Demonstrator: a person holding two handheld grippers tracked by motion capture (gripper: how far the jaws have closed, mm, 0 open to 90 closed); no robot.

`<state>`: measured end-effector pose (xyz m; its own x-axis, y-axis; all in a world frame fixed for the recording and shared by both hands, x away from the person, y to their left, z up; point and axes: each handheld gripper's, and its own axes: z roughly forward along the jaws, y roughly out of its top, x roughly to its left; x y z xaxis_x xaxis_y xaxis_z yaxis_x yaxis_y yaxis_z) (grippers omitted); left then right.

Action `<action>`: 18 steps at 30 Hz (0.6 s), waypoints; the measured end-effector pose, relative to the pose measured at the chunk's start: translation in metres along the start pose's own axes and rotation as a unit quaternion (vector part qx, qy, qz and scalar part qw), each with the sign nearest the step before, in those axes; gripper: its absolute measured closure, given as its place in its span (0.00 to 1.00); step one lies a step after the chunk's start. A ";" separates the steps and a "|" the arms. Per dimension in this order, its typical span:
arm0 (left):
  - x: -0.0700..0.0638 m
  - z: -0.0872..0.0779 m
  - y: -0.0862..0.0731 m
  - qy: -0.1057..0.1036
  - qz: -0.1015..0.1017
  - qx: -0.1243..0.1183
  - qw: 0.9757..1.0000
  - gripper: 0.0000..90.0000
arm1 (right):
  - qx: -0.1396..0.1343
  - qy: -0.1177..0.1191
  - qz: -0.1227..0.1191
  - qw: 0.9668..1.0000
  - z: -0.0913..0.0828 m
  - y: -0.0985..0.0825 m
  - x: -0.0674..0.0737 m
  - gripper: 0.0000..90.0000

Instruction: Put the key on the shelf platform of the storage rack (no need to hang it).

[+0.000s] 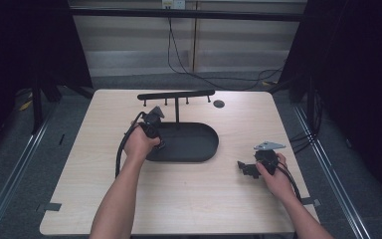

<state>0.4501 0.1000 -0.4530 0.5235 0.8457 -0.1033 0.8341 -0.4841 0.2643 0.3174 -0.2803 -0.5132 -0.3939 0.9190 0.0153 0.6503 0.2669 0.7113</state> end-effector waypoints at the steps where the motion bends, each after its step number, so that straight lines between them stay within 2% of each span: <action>1: 0.000 0.000 0.000 0.002 -0.002 0.000 1.000 0.91 | 0.000 0.000 0.000 1.000 0.000 0.000 0.000 0.13; 14: -0.001 -0.003 -0.001 -0.008 -0.001 -0.009 1.000 0.83 | 0.000 0.000 0.000 1.000 0.000 0.000 0.000 0.13; 18: -0.003 -0.004 -0.003 -0.013 -0.004 -0.012 1.000 0.75 | 0.000 0.000 0.000 1.000 0.000 0.000 0.000 0.13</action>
<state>0.4455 0.0998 -0.4493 0.5220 0.8429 -0.1300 0.8337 -0.4721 0.2867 0.3174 -0.2803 -0.5132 -0.3948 0.9186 0.0153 0.6500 0.2675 0.7113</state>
